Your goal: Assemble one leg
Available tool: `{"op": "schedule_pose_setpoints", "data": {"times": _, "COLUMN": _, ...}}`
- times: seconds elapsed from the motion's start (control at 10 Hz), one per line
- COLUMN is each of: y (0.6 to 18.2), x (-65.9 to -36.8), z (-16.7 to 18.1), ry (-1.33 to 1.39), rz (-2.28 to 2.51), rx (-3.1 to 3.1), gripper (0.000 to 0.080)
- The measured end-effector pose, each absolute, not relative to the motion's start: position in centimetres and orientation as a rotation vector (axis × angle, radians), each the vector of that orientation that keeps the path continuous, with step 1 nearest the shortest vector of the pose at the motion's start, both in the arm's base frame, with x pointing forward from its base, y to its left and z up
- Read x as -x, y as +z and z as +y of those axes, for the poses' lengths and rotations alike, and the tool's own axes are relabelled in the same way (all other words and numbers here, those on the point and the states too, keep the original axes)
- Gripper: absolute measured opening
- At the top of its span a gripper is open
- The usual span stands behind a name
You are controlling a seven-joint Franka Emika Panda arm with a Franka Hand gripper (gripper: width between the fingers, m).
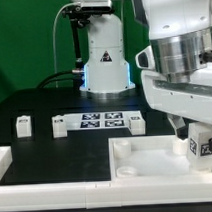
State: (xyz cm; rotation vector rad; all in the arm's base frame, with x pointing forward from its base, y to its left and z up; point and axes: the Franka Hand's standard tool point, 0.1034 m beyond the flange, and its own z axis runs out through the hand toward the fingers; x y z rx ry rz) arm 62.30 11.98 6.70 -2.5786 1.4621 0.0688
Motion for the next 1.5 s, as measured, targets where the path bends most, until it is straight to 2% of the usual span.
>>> {"op": "schedule_pose_setpoints", "data": {"times": 0.4, "y": 6.75, "x": -62.14, "z": 12.5, "ry": 0.008, "rz": 0.704, "rx": 2.884, "gripper": 0.0649}}
{"op": "schedule_pose_setpoints", "data": {"times": 1.0, "y": 6.86, "x": -62.41, "z": 12.28, "ry": -0.036, "rz": -0.284, "rx": 2.991, "gripper": 0.0649}}
{"op": "schedule_pose_setpoints", "data": {"times": 1.2, "y": 6.82, "x": -62.39, "z": 12.12, "ry": -0.038, "rz": -0.344, "rx": 2.987, "gripper": 0.0649}}
{"op": "schedule_pose_setpoints", "data": {"times": 1.3, "y": 6.81, "x": -62.38, "z": 12.11, "ry": -0.038, "rz": -0.343, "rx": 2.988, "gripper": 0.0539}}
{"op": "schedule_pose_setpoints", "data": {"times": 1.4, "y": 6.8, "x": -62.38, "z": 12.1, "ry": -0.038, "rz": -0.343, "rx": 2.988, "gripper": 0.0539}}
{"op": "schedule_pose_setpoints", "data": {"times": 1.5, "y": 6.8, "x": -62.37, "z": 12.1, "ry": -0.038, "rz": -0.343, "rx": 2.988, "gripper": 0.0396}}
